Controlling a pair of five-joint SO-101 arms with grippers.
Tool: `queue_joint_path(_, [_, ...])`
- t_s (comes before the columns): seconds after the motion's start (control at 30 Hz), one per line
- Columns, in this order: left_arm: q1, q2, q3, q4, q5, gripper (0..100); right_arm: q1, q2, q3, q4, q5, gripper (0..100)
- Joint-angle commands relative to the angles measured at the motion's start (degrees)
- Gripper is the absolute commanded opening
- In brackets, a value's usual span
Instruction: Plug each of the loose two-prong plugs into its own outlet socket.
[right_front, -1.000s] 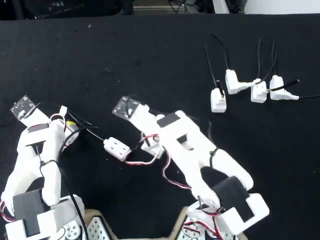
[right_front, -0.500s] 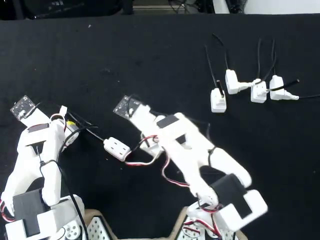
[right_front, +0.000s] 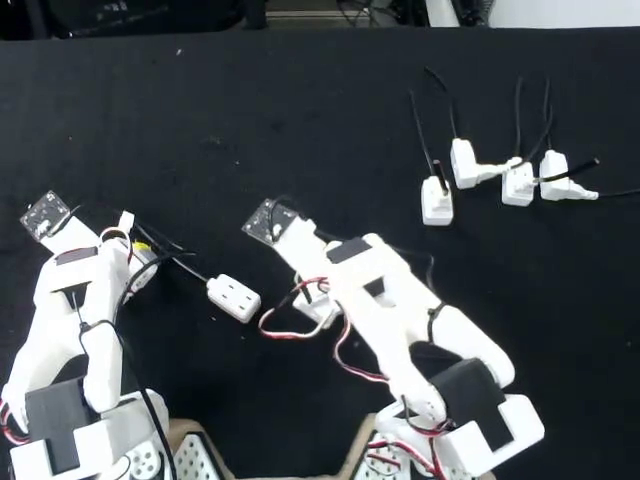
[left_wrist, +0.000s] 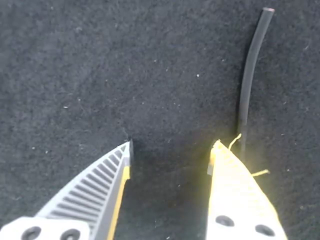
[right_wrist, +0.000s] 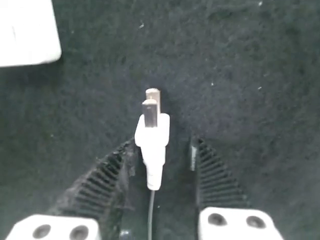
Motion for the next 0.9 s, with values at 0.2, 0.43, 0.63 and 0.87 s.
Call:
queue_joint_path(0.2, [0.9, -1.9, -1.9, 0.3, 0.2, 25, 1.4, -4.8, -0.4, -1.8, -0.5, 0.9])
queue_joint_path(0.43, [1.4, -1.9, -2.1, 0.3, 0.1, 25, 0.2, -22.6, 0.4, 4.0, -5.9, 1.1])
queue_joint_path(0.63, [0.8, -6.9, -2.8, 2.8, -5.3, 25, 0.0, -25.3, 5.7, -6.9, -10.7, 1.1])
queue_joint_path(0.87, [2.6, -26.8, -3.1, 8.8, -5.6, 25, -7.4, -23.8, 7.2, -15.2, -21.6, 1.1])
